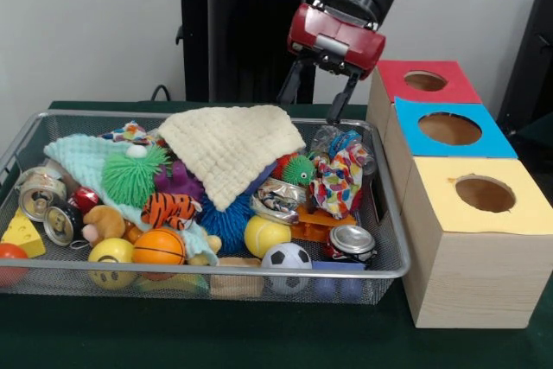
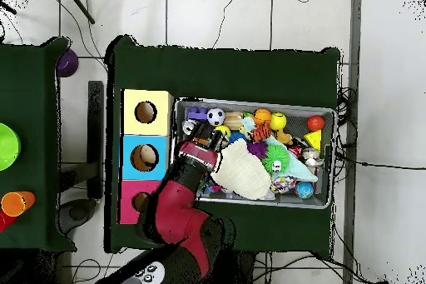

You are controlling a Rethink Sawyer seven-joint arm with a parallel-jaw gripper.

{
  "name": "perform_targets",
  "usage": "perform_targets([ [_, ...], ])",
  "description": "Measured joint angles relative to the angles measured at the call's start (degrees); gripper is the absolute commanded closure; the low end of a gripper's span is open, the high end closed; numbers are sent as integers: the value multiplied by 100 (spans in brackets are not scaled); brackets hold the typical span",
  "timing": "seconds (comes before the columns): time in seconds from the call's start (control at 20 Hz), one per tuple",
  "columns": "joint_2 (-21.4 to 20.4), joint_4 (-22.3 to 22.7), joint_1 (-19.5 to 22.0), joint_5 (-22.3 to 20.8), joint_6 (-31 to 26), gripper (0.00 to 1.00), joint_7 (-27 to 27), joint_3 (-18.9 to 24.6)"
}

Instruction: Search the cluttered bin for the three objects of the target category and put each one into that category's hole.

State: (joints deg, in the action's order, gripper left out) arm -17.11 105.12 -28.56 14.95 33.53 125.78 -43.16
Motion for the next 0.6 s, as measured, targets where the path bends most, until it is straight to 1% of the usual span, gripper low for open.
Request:
perform_targets([
  [0.2,8,38,-75,41,-48,0,0,-27],
  [0.35,-14,71,-53,49,-221,0,0,-28],
  [0.5,-21,122,-35,163,-541,0,0,-29],
  [0.55,-19,161,-40,266,-776,0,0,-29],
  [0.6,-19,177,-40,298,-862,0,0,-28],
])
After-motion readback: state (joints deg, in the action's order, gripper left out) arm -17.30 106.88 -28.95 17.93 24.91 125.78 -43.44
